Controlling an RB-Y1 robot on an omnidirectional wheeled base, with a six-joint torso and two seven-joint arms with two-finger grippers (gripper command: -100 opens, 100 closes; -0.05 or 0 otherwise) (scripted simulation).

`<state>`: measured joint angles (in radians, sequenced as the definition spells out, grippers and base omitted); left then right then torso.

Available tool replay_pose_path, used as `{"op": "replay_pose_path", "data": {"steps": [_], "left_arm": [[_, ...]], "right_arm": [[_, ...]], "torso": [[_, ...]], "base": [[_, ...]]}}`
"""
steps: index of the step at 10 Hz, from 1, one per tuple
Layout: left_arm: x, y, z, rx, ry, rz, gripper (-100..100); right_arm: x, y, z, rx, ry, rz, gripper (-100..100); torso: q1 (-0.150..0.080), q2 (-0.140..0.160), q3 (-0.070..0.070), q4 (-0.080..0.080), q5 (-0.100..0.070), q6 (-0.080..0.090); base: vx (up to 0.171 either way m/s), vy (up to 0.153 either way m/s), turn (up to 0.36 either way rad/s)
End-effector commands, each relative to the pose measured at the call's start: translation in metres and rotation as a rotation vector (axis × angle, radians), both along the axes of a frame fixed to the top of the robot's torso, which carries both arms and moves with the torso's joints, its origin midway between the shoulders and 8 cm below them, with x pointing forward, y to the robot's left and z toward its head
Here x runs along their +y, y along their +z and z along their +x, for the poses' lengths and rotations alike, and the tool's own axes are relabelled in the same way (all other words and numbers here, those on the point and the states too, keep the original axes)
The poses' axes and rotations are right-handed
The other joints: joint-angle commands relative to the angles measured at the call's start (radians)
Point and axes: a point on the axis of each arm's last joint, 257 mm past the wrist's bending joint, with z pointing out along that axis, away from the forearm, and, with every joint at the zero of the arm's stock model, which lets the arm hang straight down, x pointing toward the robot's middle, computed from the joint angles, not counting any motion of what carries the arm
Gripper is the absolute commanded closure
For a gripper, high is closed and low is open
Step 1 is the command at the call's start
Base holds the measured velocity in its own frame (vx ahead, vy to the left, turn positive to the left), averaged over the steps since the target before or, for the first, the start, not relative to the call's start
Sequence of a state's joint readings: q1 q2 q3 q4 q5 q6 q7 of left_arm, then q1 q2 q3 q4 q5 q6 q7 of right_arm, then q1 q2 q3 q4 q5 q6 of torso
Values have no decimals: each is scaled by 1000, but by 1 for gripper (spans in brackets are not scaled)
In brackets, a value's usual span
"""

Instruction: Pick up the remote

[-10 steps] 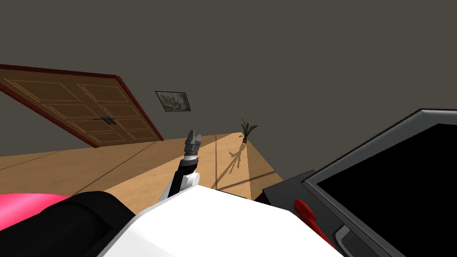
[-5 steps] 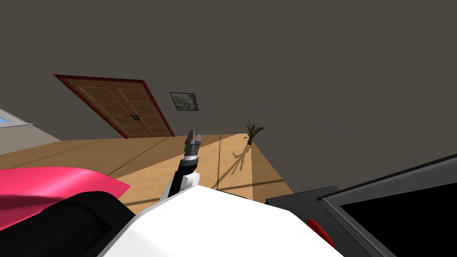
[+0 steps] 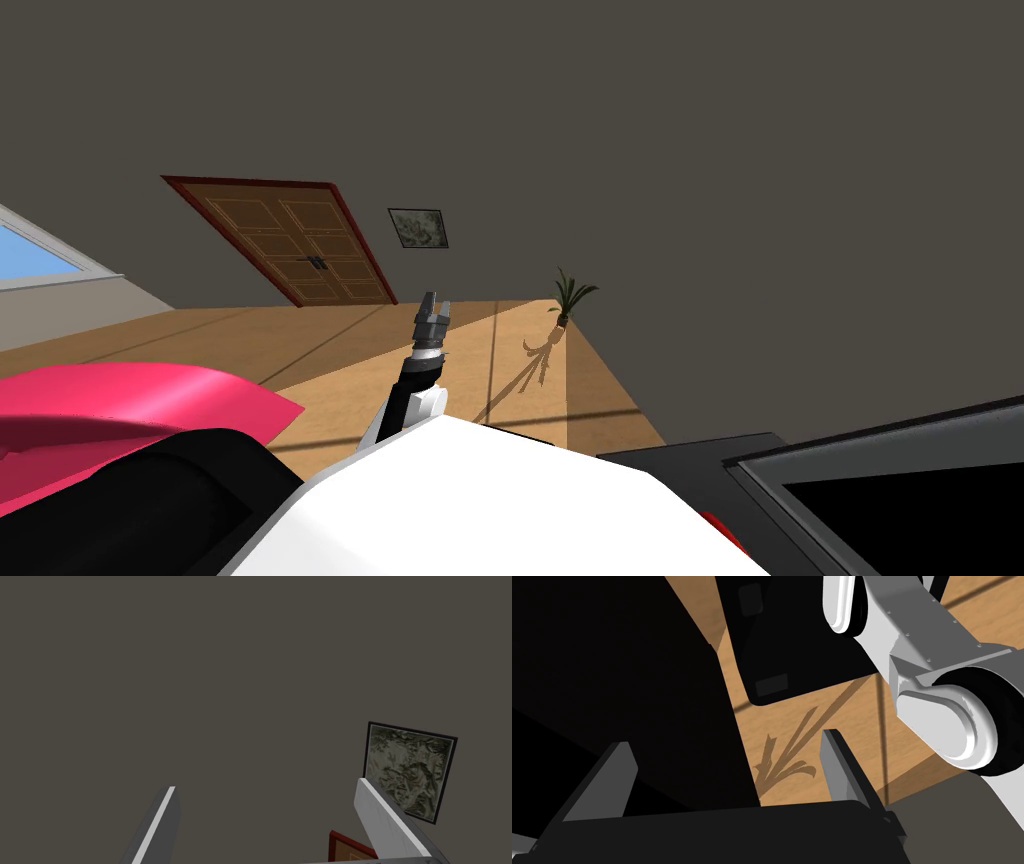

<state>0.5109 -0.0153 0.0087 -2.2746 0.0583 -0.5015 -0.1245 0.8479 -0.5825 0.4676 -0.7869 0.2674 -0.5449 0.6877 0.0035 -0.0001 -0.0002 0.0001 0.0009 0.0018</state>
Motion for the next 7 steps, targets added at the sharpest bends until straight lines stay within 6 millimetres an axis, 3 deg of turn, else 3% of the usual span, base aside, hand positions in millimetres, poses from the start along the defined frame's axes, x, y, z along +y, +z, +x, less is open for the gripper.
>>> {"op": "replay_pose_path", "data": {"steps": [1, 3, 5, 6, 7], "left_arm": [[0, 0, 0, 0, 0, 0, 0], [0, 0, 0, 0, 0, 0, 0], [0, 0, 0, 0, 0, 0, 0], [0, 0, 0, 0, 0, 0, 0], [0, 0, 0, 0, 0, 0, 0]], "right_arm": [[-3, -2, -6, 9, -1, -5, -100], [-30, 2, -41, 93, 67, -59, -100], [-47, 6, -63, 145, 95, -93, -100], [-47, 6, -63, 145, 95, -93, -100], [-59, 8, -72, 174, 123, -116, -100]], "torso": [[0, 0, 0, 0, 0, 0], [-2, -1, -1, 0, 0, -1], [-6, -2, -1, 0, -1, 0], [-5, -2, -1, 0, -1, -1], [-4, -2, -1, 0, -1, 0]], "base": [[-8, 10, -2], [20, -43, 236], [20, -64, 108], [18, -43, 65], [18, -35, 111]]}}
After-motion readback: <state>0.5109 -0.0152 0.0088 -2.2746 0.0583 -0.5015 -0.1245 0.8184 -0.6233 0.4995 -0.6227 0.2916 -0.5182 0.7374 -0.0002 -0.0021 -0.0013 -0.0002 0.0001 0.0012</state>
